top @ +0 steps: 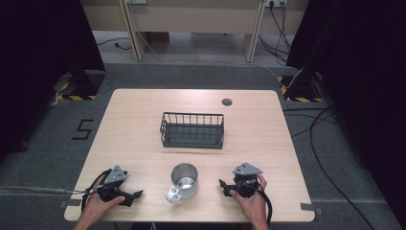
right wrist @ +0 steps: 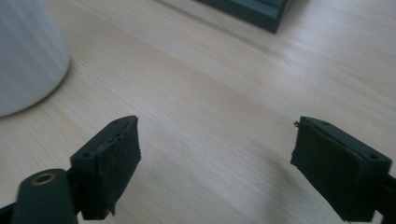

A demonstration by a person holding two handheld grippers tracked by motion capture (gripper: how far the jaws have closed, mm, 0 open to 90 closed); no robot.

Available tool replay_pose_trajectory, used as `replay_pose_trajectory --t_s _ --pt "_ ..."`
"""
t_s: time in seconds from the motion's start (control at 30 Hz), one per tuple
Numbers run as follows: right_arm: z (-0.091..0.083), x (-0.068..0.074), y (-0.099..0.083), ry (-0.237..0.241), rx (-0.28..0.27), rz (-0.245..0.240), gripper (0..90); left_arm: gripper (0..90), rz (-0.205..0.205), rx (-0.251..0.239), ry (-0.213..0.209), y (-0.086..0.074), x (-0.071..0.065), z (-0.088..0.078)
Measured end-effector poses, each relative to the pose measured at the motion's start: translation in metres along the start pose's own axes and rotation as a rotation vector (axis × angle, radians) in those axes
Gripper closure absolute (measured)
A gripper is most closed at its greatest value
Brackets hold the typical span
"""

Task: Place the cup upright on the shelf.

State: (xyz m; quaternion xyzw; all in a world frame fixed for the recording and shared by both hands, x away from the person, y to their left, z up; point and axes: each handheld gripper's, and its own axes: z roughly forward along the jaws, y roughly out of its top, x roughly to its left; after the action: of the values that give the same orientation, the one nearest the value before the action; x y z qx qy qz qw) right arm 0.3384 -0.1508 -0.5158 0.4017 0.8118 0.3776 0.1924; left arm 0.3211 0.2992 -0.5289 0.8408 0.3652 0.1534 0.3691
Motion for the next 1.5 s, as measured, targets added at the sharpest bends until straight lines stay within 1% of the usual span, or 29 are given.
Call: replay_pose_trajectory --t_s 0.07,0.13,0.17,0.23,0.33,0.4,0.5,0.57,0.63,0.67,0.73,0.83,0.9,0.93,0.97,1.03,1.13,1.33,1.4,1.5 --pt "-0.004 0.004 0.003 0.009 -0.022 -0.019 16.9 0.0 0.000 0.000 0.000 0.000 0.000 0.000" --pt "-0.005 0.006 0.004 0.012 -0.030 -0.026 16.8 0.0 0.000 0.000 0.000 0.000 0.000 0.000" --pt "-0.008 0.009 0.006 0.019 -0.045 -0.044 16.9 0.0 0.000 0.000 0.000 0.000 0.000 0.000" --pt "-0.009 0.011 0.007 0.020 -0.045 -0.052 17.6 0.0 0.000 0.000 0.000 0.000 0.000 0.000" --pt "-0.010 0.012 0.007 0.026 -0.049 -0.052 18.3 0.0 0.000 0.000 0.000 0.000 0.000 0.000" --pt "-0.015 0.015 0.013 0.050 -0.077 -0.057 20.6 0.0 0.000 0.000 0.000 0.000 0.000 0.000" --pt "-0.018 0.018 0.017 0.055 -0.091 -0.067 21.6 0.0 0.000 0.000 0.000 0.000 0.000 0.000" --pt "-0.022 0.021 0.022 0.063 -0.112 -0.076 25.0 0.0 0.000 0.000 0.000 0.000 0.000 0.000" --pt "-0.025 0.023 0.025 0.086 -0.126 -0.081 29.2 0.0 0.000 0.000 0.000 0.000 0.000 0.000" --pt "-0.025 0.023 0.025 0.086 -0.126 -0.081 29.2 0.0 0.000 0.000 0.000 0.000 0.000 0.000" --pt "-0.028 0.026 0.029 0.115 -0.147 -0.087 35.4 0.0 0.000 0.000 0.000 0.000 0.000 0.000" --pt "-0.036 0.031 0.039 0.153 -0.182 -0.126 44.2 0.0 0.000 0.000 0.000 0.000 0.000 0.000" --pt "-0.037 0.032 0.041 0.160 -0.190 -0.130 45.7 0.0 0.000 0.000 0.000 0.000 0.000 0.000" --pt "-0.040 0.035 0.048 0.177 -0.213 -0.144 48.5 0.0 0.000 0.000 0.000 0.000 0.000 0.000" --pt "-0.040 0.036 0.050 0.184 -0.217 -0.148 49.8 0.0 0.000 0.000 0.000 0.000 0.000 0.000" --pt "-0.040 0.042 0.057 0.203 -0.222 -0.162 52.7 0.0 0.000 0.000 0.000 0.000 0.000 0.000" --pt "-0.037 0.049 0.065 0.217 -0.233 -0.184 57.5 0.0 0.000 0.000 0.000 0.000 0.000 0.000" --pt "-0.028 0.056 0.077 0.240 -0.252 -0.203 67.3 0.0 0.000 0.000 0.000 0.000 0.000 0.000" --pt "-0.024 0.058 0.083 0.253 -0.247 -0.213 68.9 0.0 0.000 0.000 0.000 0.000 0.000 0.000" --pt "-0.016 0.061 0.090 0.254 -0.222 -0.232 71.1 0.0 0.000 0.000 0.000 0.000 0.000 0.000"
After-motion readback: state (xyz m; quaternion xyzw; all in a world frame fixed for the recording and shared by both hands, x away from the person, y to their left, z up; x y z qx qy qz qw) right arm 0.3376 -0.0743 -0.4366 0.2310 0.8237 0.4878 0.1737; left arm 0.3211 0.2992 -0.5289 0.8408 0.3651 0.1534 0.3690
